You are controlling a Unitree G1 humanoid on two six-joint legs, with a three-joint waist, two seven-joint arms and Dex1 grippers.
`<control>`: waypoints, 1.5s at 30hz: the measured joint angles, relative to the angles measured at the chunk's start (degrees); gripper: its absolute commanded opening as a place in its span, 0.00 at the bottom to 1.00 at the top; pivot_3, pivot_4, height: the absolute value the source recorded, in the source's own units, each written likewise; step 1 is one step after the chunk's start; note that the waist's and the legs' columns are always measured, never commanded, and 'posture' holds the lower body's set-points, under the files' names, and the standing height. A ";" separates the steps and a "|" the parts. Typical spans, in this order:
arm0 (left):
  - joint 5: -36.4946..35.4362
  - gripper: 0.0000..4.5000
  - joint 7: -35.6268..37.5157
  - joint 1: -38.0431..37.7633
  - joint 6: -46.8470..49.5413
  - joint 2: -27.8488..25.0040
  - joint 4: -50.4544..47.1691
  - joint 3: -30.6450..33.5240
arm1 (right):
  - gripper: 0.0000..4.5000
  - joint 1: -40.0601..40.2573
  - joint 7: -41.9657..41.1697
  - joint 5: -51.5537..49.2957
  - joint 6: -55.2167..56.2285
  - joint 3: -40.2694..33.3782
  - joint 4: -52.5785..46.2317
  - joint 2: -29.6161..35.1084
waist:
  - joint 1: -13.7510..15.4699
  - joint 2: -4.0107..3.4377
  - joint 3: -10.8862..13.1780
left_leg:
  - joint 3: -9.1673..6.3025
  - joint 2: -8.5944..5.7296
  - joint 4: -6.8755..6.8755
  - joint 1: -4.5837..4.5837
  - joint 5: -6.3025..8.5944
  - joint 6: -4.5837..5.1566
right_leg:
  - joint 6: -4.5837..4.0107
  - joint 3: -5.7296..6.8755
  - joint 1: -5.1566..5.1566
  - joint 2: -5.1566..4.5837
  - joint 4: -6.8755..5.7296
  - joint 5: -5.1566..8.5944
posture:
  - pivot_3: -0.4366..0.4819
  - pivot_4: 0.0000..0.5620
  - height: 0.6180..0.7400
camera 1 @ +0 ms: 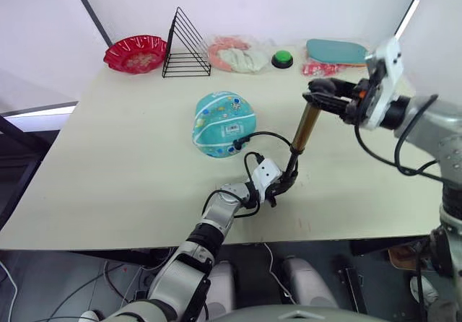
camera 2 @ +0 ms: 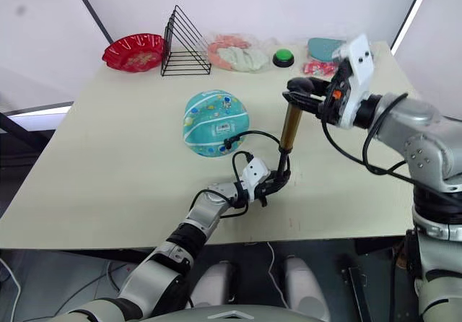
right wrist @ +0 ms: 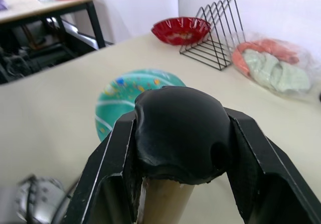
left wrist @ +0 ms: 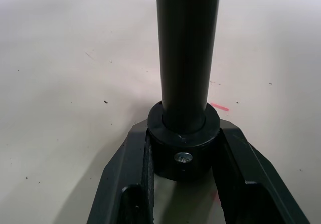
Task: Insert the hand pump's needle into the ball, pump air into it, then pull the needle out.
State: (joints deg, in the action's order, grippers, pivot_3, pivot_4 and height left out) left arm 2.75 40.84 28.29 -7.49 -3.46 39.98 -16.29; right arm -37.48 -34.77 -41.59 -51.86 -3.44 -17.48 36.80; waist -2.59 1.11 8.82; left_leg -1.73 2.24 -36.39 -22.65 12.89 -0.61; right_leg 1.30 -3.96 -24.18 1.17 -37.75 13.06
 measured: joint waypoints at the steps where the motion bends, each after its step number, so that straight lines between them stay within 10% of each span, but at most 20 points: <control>1: 0.00 0.24 -0.01 -0.10 0.14 -0.08 -0.06 0.01 | 0.38 1.38 -0.37 1.13 1.47 0.90 0.00 -0.60 | -0.04 0.00 -0.01 | -0.01 0.00 0.00 0.05 0.00 0.00 | -0.01 0.00 0.04 0.01 -0.02 0.00 | 0.48 0.27 1.00; 12: 0.04 0.24 -0.57 -1.50 0.79 -0.44 -0.15 0.42 | 0.37 9.96 -3.59 15.29 16.22 12.62 7.25 -8.17 | -1.04 0.35 -0.64 | -0.02 0.05 0.10 0.82 0.02 0.00 | -0.31 0.02 0.72 0.04 -0.02 0.19 | 0.48 0.27 1.00; 31: -0.01 0.24 0.79 0.72 -2.74 0.51 3.88 -0.07 | 0.37 -11.82 -2.95 -4.80 -11.21 -3.75 1.52 2.92 | 0.32 -0.08 -0.03 | -0.12 -0.10 0.00 -0.06 0.02 0.01 | -0.04 0.18 0.12 -0.16 0.16 0.05 | 0.48 0.27 1.00; 45: 1.17 0.24 -0.83 0.11 -2.55 -0.04 5.00 0.13 | 0.37 9.67 -5.95 12.53 13.99 10.51 2.55 -4.48 | -0.63 0.36 -1.34 | -0.12 0.01 0.17 0.92 0.04 -0.01 | -0.36 0.22 0.85 -0.10 0.14 0.28 | 0.48 0.27 1.00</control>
State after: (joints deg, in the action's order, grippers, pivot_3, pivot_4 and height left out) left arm 3.92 40.01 28.39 -10.04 -3.50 44.98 -16.16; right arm -27.81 -40.72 -29.06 -37.87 7.07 -14.93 32.32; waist -3.23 1.47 7.48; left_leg -1.86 2.25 -36.22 -21.73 12.93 -0.62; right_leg 0.94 -3.74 -23.32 1.07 -37.61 13.34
